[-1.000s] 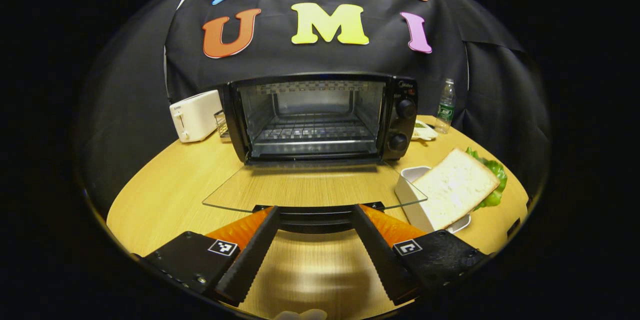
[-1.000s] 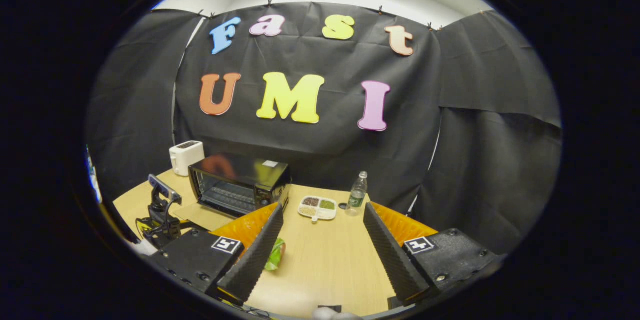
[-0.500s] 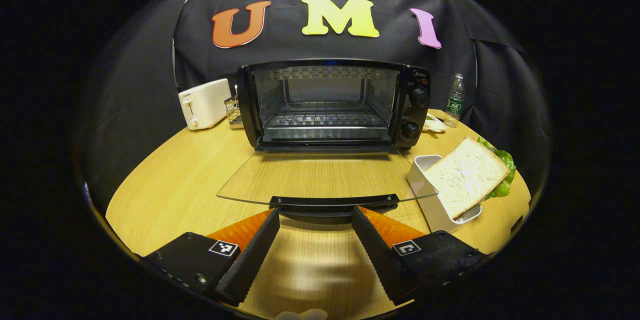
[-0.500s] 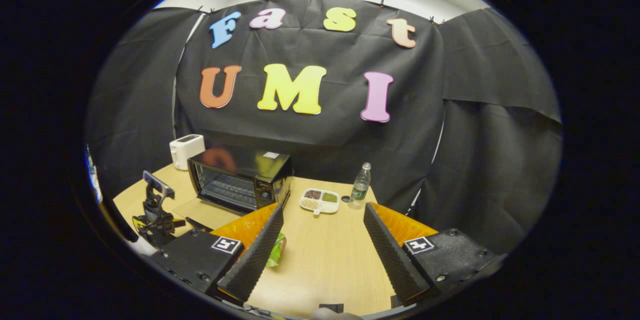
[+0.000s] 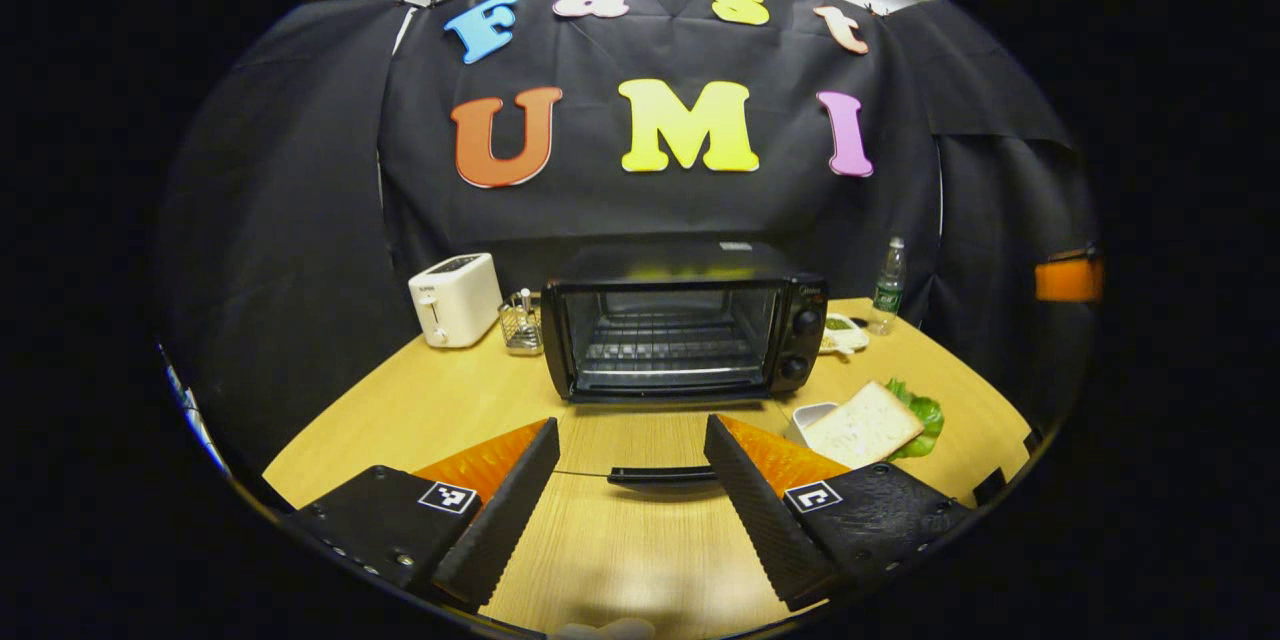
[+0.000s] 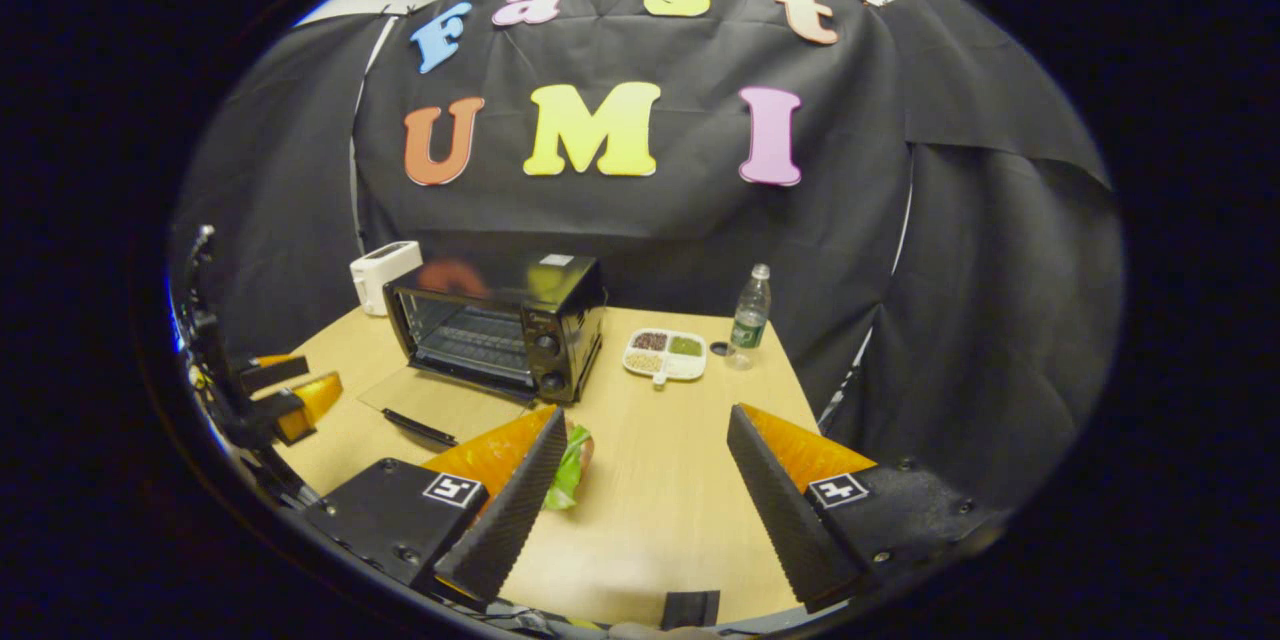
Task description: Open the electric oven with the left hand, put the food in, and close the electric oven.
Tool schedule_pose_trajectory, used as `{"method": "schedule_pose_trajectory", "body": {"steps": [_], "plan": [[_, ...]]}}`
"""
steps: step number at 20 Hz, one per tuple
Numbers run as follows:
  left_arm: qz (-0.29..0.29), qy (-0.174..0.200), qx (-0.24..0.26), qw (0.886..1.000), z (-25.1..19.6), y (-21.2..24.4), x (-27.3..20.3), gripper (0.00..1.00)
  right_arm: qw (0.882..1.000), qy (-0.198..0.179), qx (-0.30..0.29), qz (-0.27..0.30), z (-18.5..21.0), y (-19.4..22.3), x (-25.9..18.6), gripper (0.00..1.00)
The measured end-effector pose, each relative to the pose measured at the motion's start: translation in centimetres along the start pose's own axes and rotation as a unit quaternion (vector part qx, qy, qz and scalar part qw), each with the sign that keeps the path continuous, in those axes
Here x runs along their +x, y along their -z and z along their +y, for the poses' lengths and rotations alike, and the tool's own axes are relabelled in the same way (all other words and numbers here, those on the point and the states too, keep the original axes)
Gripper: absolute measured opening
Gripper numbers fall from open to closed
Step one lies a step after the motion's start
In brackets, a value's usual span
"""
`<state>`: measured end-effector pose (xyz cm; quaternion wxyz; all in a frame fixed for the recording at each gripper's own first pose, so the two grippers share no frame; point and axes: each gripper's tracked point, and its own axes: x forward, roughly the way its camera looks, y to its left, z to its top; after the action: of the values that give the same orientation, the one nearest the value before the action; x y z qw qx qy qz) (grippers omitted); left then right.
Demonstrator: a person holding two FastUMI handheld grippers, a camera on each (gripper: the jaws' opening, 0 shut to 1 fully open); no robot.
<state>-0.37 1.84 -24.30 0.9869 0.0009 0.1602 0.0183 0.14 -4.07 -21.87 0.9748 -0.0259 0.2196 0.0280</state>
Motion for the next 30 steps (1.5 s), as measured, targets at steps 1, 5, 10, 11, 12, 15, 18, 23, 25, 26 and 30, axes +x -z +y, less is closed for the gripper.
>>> {"method": "schedule_pose_trajectory", "body": {"steps": [1, 5, 10, 11, 12, 15, 18, 23, 25, 26, 30], "plan": [[-0.009, -0.003, -0.003, 1.000, 0.2, -1.1, -0.9, 0.96, 1.000, -0.001, 0.001, 0.007, 0.2, 0.8, 0.3, 1.00], [-0.054, -0.007, -0.005, 0.999, 0.9, -6.0, -4.3, 0.96, 0.999, -0.019, -0.001, 0.041, 2.0, 4.1, 2.1, 1.00], [-0.100, -0.004, 0.001, 0.995, 0.7, -10.4, -7.2, 0.95, 0.993, -0.059, 0.041, 0.090, 4.7, 7.7, 5.2, 1.00], [-0.104, -0.004, 0.000, 0.995, 0.6, -10.8, -7.5, 0.96, 0.991, -0.065, 0.051, 0.103, 5.2, 8.2, 6.0, 1.00], [-0.106, -0.003, -0.001, 0.994, 0.8, -11.0, -7.9, 0.96, 0.989, -0.073, 0.064, 0.114, 5.6, 8.8, 6.8, 0.99], [-0.108, -0.001, -0.006, 0.994, 0.5, -11.5, -8.8, 0.96, 0.982, -0.092, 0.086, 0.142, 6.5, 9.8, 9.0, 0.94], [-0.107, -0.005, -0.002, 0.994, 0.5, -11.6, -9.2, 0.96, 0.974, -0.113, 0.106, 0.165, 7.0, 9.9, 11.2, 0.99], [-0.098, -0.013, -0.006, 0.995, 0.2, -11.7, -8.5, 0.96, 0.956, -0.150, 0.136, 0.212, 8.4, 10.9, 14.1, 0.98], [-0.096, -0.016, -0.006, 0.995, 0.1, -11.9, -8.1, 0.96, 0.948, -0.166, 0.149, 0.229, 8.9, 11.2, 14.8, 0.85], [-0.095, -0.018, -0.005, 0.995, 0.1, -12.0, -8.0, 0.96, 0.945, -0.171, 0.152, 0.234, 9.1, 11.2, 15.0, 0.84], [-0.089, -0.022, -0.002, 0.996, -0.2, -12.0, -7.2, 0.96, 0.934, -0.188, 0.174, 0.250, 9.6, 11.2, 15.5, 0.65]]}}
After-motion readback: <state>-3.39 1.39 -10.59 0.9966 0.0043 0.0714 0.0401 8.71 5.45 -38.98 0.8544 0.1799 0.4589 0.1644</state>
